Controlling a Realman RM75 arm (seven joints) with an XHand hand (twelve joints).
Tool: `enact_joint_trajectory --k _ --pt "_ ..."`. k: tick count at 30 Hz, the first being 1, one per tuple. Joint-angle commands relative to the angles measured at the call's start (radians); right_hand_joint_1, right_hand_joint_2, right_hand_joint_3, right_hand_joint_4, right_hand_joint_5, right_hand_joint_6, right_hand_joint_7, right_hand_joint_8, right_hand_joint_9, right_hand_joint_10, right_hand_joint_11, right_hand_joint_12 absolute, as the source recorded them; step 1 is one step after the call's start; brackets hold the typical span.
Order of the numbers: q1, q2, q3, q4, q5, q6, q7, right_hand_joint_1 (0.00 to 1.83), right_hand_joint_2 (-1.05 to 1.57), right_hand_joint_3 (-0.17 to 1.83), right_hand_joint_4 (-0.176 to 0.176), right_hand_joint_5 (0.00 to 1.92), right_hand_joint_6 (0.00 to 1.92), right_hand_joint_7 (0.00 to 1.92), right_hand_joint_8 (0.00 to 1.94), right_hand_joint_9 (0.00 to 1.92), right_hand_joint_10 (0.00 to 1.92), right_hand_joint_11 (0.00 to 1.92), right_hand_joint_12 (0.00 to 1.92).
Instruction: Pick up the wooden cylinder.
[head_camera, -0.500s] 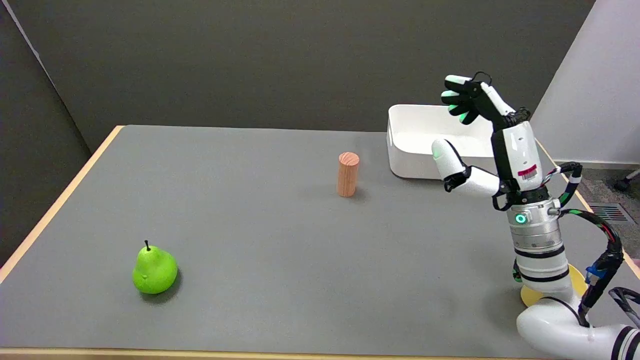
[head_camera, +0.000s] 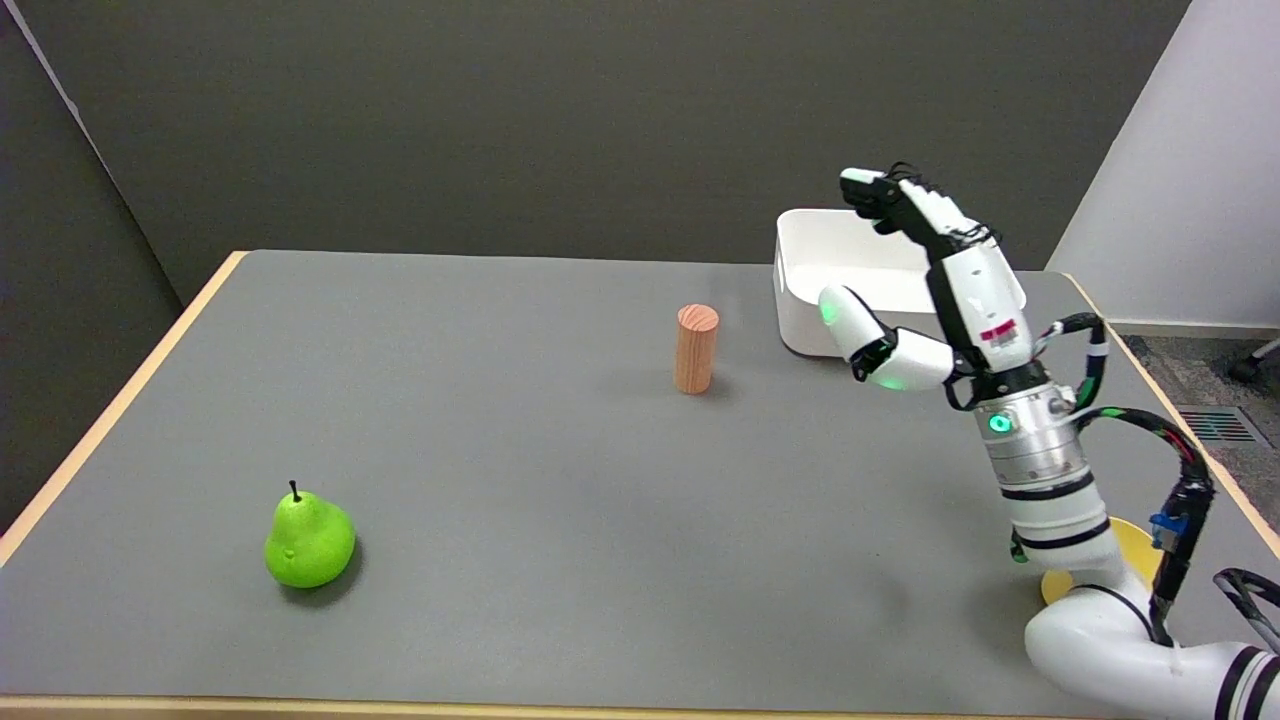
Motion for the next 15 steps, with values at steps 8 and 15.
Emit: enact_joint_trajectory --k 8,15 --pt "0.081 -0.147 -0.087 -0.003 0.159 -0.317 0.075 0.18 0.65 0.95 -0.139 0.15 0.43 0.2 0.4 0.15 0.7 0.05 1.12" --pt "0.114 -0.127 -0.06 -0.013 0.17 -0.473 0.192 0.21 0.71 0.78 -0.176 0.09 0.35 0.14 0.31 0.06 0.61 0.0 0.83"
